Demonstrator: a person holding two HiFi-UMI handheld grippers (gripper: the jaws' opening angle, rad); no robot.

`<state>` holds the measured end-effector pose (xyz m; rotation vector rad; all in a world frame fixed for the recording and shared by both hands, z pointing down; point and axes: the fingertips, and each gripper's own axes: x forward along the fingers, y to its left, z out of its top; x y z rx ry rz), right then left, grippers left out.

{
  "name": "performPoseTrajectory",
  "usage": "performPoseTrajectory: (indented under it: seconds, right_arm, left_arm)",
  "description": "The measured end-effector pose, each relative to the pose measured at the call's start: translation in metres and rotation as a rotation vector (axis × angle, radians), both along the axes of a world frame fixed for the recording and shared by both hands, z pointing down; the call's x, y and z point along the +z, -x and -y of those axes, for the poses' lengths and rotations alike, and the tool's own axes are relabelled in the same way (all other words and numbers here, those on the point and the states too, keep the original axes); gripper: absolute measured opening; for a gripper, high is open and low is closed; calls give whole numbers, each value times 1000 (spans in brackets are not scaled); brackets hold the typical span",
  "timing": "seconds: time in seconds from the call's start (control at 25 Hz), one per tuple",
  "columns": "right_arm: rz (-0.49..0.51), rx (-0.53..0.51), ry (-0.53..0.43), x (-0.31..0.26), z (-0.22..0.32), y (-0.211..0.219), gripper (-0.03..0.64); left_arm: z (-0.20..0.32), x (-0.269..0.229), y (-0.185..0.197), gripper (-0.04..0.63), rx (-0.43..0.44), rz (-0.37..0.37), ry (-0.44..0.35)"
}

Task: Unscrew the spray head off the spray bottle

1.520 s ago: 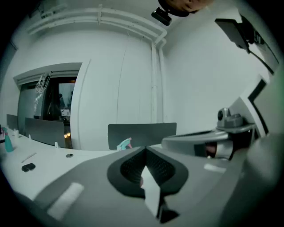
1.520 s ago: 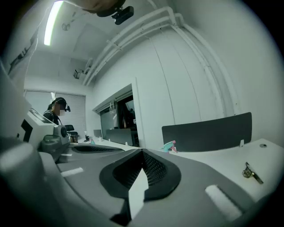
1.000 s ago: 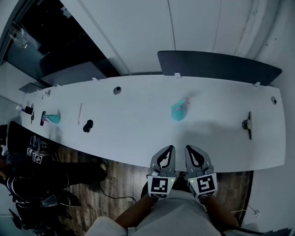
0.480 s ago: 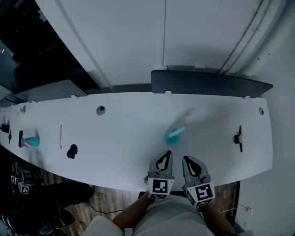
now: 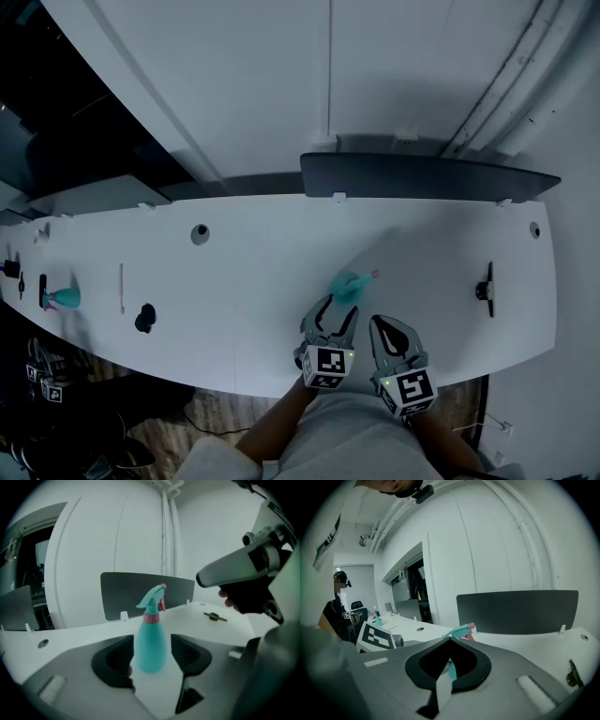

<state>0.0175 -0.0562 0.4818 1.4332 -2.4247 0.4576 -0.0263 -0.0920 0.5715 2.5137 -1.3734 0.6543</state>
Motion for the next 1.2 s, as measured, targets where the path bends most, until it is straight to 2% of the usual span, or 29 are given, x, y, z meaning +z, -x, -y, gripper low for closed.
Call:
performPoseTrajectory:
  seconds: [0.08, 0.28, 0.44, 0.48, 0.52, 0.56, 0.6, 0.64, 0.76, 0.84, 0.92, 1.0, 1.12, 1.2]
  right_arm:
    - [3, -17, 8, 1, 2, 1, -3]
    - [-15, -39, 30, 8, 2, -1, -3]
    - [-32, -47, 38, 13, 1, -4, 0]
    - [-23, -50, 48, 14, 2, -5, 2]
    - [-10, -54, 62, 15, 3, -4, 3]
    - [2, -58, 76, 15, 4, -4, 7]
    - [5, -62, 86, 15, 6, -3, 59]
    - [-1, -65, 91, 15, 9, -2, 78]
    - [-10, -62, 96, 16, 15, -1, 80]
    - [18, -56, 113, 16, 16, 1, 81]
    - [82, -46, 148, 16, 16, 3, 94]
    - [204, -24, 202, 15, 15, 4, 116]
    - [514, 54, 332, 7, 14, 3, 168]
    - [725, 131, 430, 4, 14, 0, 187]
  left_arm:
    - [5, 13, -2, 317, 11, 22, 33]
    - [25, 47, -14, 423, 67, 80, 76]
    - [39, 60, -24, 433, 97, 135, 56]
    - [41, 62, -26, 418, 100, 151, 51]
    - [42, 63, -27, 372, 101, 160, 45]
    - [43, 64, -28, 370, 100, 161, 41]
    - [44, 63, -29, 367, 99, 159, 36]
    - [44, 63, -30, 365, 100, 157, 30]
    - [44, 62, -33, 364, 116, 168, 10]
    - [43, 60, -33, 362, 136, 206, -17]
    - [41, 57, -32, 361, 153, 258, -56]
    - [40, 53, -27, 360, 154, 310, -100]
    - [43, 35, -14, 360, 134, 421, -218]
    - [46, 16, -5, 360, 125, 529, -328]
